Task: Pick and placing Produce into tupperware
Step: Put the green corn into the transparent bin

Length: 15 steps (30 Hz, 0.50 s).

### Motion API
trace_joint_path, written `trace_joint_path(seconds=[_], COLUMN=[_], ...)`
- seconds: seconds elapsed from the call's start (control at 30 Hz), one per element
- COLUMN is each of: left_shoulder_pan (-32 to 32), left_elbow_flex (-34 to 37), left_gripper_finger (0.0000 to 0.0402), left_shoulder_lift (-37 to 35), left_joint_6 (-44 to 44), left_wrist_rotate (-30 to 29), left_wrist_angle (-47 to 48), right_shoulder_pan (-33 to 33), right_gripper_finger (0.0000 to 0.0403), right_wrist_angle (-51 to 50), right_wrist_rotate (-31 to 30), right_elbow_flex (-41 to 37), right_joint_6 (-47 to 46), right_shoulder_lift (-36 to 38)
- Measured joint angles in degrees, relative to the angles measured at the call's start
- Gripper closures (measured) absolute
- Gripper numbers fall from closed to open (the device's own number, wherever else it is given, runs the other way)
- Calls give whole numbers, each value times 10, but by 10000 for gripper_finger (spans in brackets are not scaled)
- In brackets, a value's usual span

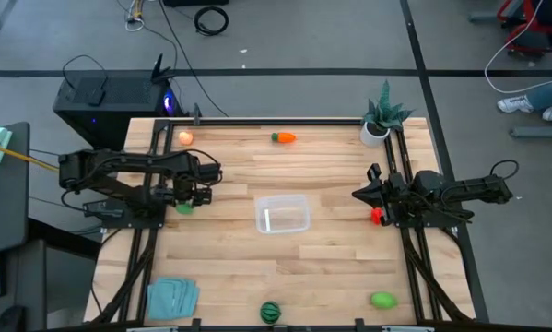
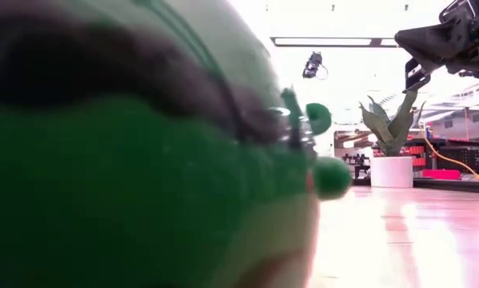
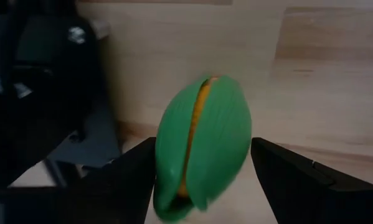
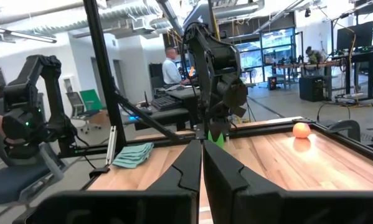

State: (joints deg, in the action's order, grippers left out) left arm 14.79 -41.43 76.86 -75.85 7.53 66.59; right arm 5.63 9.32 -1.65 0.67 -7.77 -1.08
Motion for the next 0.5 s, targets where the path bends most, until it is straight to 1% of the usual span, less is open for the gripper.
trace_joint_path(seconds=[0.27, 0.5], left_shoulder_pan=[0, 0], left_elbow_flex=[36, 36], left_gripper_finger=[147, 177], left_shoulder_lift=[0, 0], left_joint_6=[0, 1], left_wrist_rotate=[1, 2], left_wrist_angle=[-78, -81], right_shoulder_pan=[0, 0], right_gripper_finger=[380, 380], right_wrist_angle=[0, -1], right_wrist_rotate=[0, 0], right_elbow_flex=[0, 0], right_joint_6=[0, 0], right_shoulder_lift=[0, 0])
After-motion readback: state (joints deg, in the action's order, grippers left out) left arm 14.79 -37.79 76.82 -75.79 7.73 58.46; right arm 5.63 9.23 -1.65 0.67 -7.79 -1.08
